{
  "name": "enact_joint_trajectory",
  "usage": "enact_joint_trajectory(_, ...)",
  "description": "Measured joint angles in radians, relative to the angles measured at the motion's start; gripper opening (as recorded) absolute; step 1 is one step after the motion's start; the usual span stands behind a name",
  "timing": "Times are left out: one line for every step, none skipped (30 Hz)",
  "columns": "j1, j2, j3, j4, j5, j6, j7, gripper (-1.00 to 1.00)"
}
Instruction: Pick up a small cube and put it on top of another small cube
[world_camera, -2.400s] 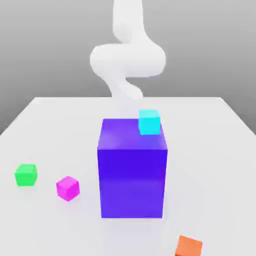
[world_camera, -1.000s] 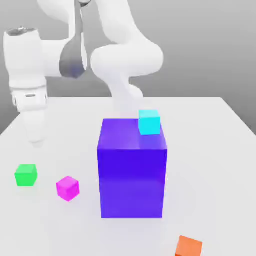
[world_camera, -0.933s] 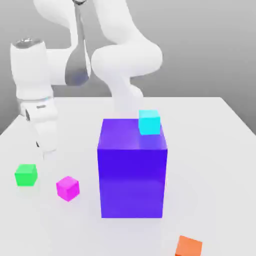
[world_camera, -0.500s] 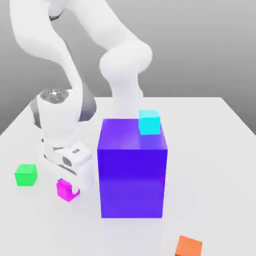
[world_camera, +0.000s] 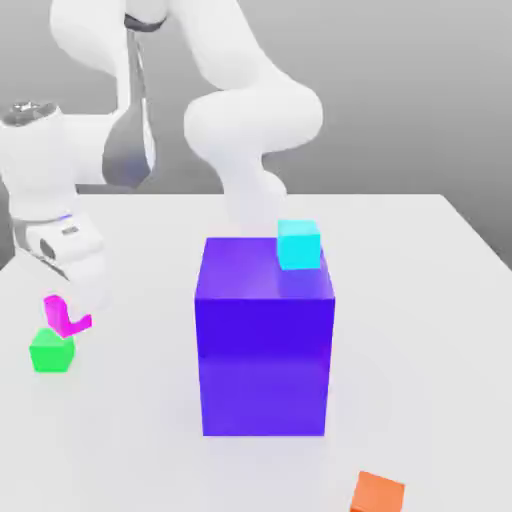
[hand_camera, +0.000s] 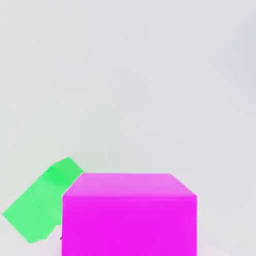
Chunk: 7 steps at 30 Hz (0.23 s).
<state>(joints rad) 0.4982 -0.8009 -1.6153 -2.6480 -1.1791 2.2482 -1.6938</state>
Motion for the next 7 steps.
enact_joint_trajectory(0.024, -0.007, -0.044, 0.009, -0.03, 0.011, 0.01, -1.0)
enact_joint_trajectory(0.055, -0.013, -0.092, 0.018, -0.064, 0.026, 0.025, -1.0)
enact_joint_trajectory(0.088, -0.021, -0.142, 0.025, -0.101, 0.041, 0.044, -1.0)
enact_joint_trajectory(0.116, -0.032, -0.184, 0.032, -0.136, 0.051, 0.062, 1.0)
enact_joint_trajectory(0.116, -0.032, -0.184, 0.032, -0.136, 0.051, 0.062, 1.0)
enact_joint_trajectory(0.116, -0.032, -0.184, 0.032, -0.136, 0.051, 0.062, 1.0)
enact_joint_trajectory(0.116, -0.032, -0.184, 0.032, -0.136, 0.051, 0.062, 1.0)
